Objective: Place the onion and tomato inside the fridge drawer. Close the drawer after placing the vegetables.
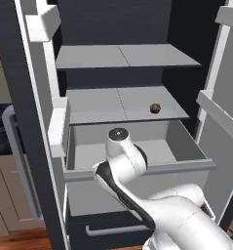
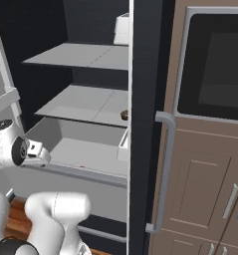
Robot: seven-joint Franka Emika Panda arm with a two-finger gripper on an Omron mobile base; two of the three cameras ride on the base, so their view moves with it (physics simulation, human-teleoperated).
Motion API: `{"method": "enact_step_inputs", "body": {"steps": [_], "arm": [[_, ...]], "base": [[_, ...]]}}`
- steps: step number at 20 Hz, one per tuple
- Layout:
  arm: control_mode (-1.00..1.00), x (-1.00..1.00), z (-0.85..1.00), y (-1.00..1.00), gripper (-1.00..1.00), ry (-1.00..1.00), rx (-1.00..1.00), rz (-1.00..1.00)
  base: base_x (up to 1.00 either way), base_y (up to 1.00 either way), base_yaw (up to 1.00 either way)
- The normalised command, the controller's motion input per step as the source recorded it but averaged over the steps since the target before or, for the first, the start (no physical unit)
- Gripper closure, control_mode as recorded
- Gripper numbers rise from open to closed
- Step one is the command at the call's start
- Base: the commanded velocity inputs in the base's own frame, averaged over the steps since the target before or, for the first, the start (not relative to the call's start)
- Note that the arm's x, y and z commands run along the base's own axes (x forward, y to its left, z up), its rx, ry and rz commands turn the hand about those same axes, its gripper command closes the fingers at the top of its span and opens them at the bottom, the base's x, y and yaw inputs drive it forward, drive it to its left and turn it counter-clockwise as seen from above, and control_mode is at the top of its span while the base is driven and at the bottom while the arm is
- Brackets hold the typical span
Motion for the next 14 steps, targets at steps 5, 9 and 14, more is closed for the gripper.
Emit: {"method": "enact_step_inputs", "body": {"steps": [5,9,14], "arm": [[-1.00,0.90,-0.27,-0.03,-1.00,-0.13,0.00,0.03],[-1.00,0.83,0.44,-0.09,-1.00,-0.31,0.00,0.00],[-1.00,-0.33,0.78,-0.05,-1.00,-0.26,0.00,0.00]], "base": [[0.00,0.00,0.00],[0.00,0.00,0.00],[0.00,0.00,0.00]]}}
